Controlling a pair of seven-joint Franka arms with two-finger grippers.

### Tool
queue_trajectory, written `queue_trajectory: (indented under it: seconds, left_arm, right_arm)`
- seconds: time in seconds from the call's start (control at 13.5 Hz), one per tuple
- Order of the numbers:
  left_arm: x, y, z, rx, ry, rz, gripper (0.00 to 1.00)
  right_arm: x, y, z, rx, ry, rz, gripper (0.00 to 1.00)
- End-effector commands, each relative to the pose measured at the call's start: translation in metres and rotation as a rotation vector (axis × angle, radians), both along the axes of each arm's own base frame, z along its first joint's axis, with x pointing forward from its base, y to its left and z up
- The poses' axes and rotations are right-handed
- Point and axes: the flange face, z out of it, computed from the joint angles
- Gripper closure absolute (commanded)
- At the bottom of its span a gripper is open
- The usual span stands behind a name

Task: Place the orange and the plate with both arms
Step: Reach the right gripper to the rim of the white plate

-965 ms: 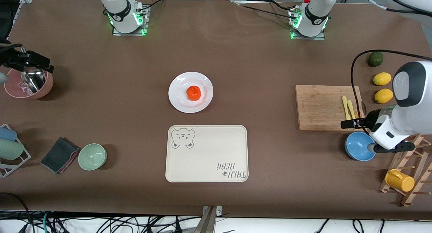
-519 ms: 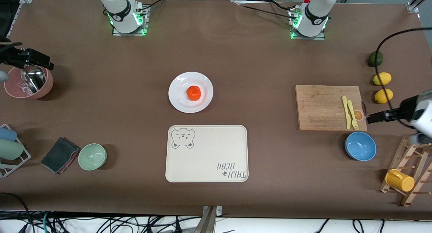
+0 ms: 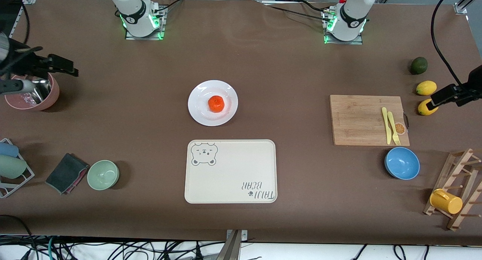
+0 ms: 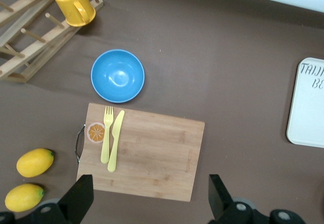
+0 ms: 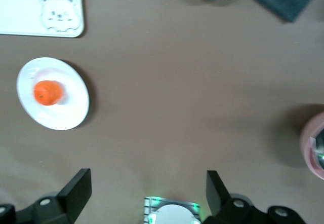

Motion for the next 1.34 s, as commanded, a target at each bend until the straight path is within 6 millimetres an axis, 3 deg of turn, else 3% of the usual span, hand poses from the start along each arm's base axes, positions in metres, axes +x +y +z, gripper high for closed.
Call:
queue_trajectory:
  seconds: [0.0,0.37,0.59,1.04,1.26]
  left_arm:
    - [-0.019,-0.006,0.010,0.062,0.024,-0.094,0.00]
    - [-0.022,-0.040,0.009,0.057,0.060,-0.219,0.00]
    - [-0.021,-0.060,0.006,0.056,0.070,-0.247,0.00]
    - [-0.019,-0.083,0.002,0.057,0.077,-0.212,0.00]
    - [-0.016,-0.078,-0.003,0.058,0.087,-0.206,0.00]
  right_arm:
    - [0.006,0.011,-0.033,0.078,-0.008,0.000,0.00]
    - [-0.006,0.057,-0.136,0.210,-0.076,-0.031,0.00]
    - [-0.023,0.084,-0.206,0.308,-0.115,-0.070,0.00]
    - [-0.047,0.114,-0.300,0.531,-0.140,-0.098,0.00]
    - [-0.052,0.126,-0.338,0.591,-0.150,-0.088,0.00]
